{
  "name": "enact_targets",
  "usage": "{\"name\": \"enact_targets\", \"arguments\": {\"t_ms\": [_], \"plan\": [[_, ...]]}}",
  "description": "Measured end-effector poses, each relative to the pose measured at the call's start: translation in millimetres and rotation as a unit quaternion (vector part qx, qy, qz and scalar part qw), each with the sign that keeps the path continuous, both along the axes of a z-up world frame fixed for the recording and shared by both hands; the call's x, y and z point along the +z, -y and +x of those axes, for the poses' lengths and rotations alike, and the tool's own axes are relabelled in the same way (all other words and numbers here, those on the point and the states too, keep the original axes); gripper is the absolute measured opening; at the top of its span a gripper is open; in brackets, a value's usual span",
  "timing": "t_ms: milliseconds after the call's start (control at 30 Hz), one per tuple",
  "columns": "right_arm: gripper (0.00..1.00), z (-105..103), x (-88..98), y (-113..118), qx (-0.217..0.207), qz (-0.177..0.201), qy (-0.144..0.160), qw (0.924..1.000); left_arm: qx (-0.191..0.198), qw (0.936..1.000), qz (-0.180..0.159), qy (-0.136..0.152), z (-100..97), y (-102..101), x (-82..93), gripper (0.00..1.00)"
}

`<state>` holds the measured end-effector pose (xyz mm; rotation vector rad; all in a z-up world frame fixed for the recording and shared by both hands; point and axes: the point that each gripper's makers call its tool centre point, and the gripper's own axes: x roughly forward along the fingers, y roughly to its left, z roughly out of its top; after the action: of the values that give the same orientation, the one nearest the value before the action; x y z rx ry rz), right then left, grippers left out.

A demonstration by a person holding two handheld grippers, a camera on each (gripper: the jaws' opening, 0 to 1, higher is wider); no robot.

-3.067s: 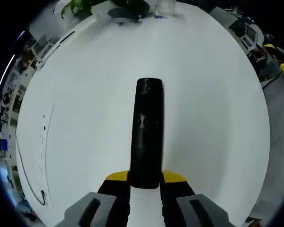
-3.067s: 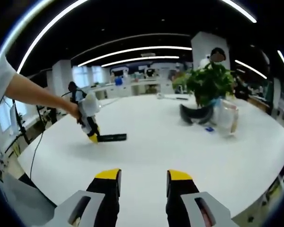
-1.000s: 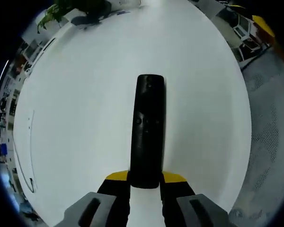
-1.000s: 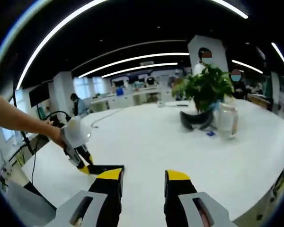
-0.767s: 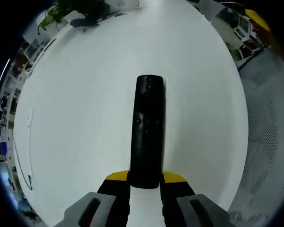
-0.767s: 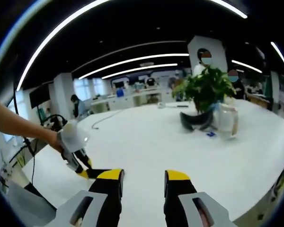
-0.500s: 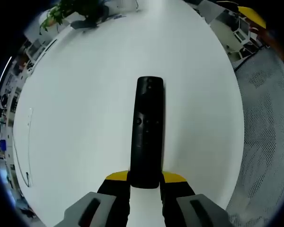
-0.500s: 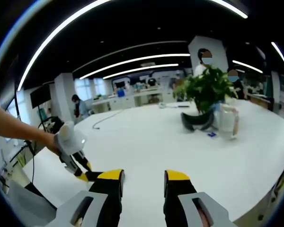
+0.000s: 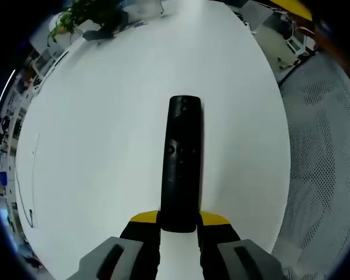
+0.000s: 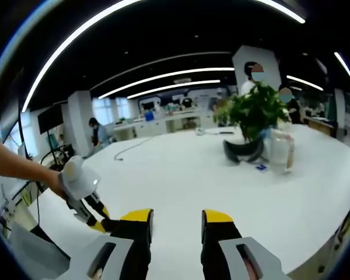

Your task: Press the specified remote control buttons in sequence, fully releasing each button before pressing the next.

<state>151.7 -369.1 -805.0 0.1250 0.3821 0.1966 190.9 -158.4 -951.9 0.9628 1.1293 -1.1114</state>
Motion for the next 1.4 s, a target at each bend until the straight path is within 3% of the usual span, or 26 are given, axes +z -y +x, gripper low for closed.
{"name": "enact_targets", "arguments": {"t_ms": [767, 1400], "plan": [[0.29, 0, 1.9, -1, 0.003, 0.003, 0.005, 1.0, 0.001, 1.0, -0.004, 0.0, -29.5, 5, -0.3, 0.23], [0.19, -2, -1.3, 1, 0.002, -0.004, -0.002, 1.0, 0.009, 0.9999, -0.014, 0.002, -46.1, 7, -0.1, 0.23]]}}
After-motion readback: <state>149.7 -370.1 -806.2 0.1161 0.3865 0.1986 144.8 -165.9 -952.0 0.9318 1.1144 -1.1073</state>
